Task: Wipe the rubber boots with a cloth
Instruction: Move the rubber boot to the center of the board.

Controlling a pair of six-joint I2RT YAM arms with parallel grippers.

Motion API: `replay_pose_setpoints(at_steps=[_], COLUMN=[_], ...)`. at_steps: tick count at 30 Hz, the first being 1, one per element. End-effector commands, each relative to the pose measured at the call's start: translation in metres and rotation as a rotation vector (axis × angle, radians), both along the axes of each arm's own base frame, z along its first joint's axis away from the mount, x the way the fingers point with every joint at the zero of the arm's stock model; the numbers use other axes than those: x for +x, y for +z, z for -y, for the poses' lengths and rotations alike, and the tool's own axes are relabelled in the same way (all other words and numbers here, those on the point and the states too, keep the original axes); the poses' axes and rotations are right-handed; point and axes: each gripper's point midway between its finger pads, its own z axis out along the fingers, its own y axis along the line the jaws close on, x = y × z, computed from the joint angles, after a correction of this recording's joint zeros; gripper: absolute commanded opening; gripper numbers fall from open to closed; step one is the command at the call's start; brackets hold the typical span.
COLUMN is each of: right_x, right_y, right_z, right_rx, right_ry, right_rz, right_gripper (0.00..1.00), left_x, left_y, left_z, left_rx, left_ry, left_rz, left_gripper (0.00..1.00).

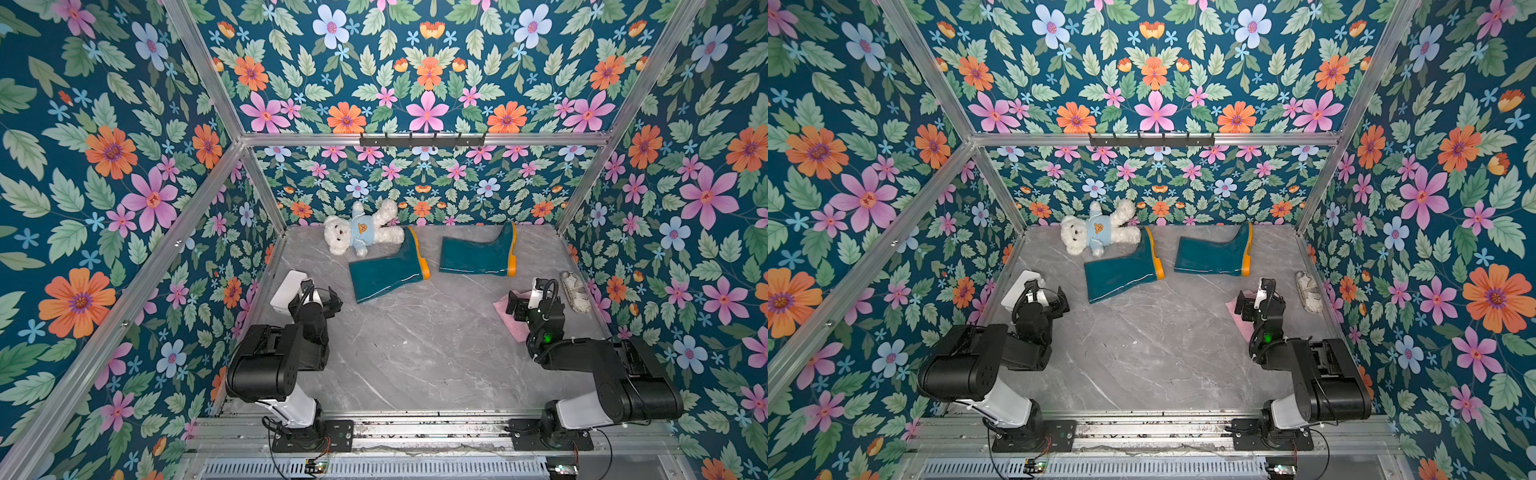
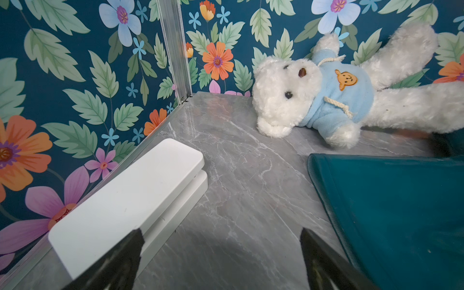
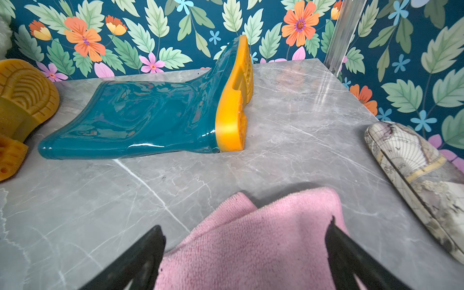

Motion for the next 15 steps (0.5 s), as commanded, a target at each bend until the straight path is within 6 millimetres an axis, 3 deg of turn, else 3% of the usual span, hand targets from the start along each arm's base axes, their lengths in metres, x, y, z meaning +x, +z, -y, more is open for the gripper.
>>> replay_pose_setpoints(at_steps=[1, 9, 13, 15], right_x=[0.003, 0.003, 0.001, 0.0], right_y=[0.007, 0.013, 0.024, 0.038], right_z=[0.0, 0.007, 0.007, 0.009], right_rx=[-0.005, -0.004, -0.017, -0.008], right_ry=[0.007, -0.037, -0.055, -0.087], right_rz=[0.022, 0.024, -0.045, -0.083], right_gripper=[0.99, 0.99, 0.99, 0.99], left_x=[0.002, 0.004, 0.008, 0.009], left_y=[0.008, 0.01, 0.024, 0.042], left_z=[-0.001, 0.004, 0.004, 0.004], left_rx=[0.009, 0.013, 0.028, 0.039], left_ry=[0.002, -0.029, -0.025, 0.0], left_rz=[0.028, 0.024, -0.015, -0.011], left_gripper=[0.99, 0.99, 0.97, 0.98])
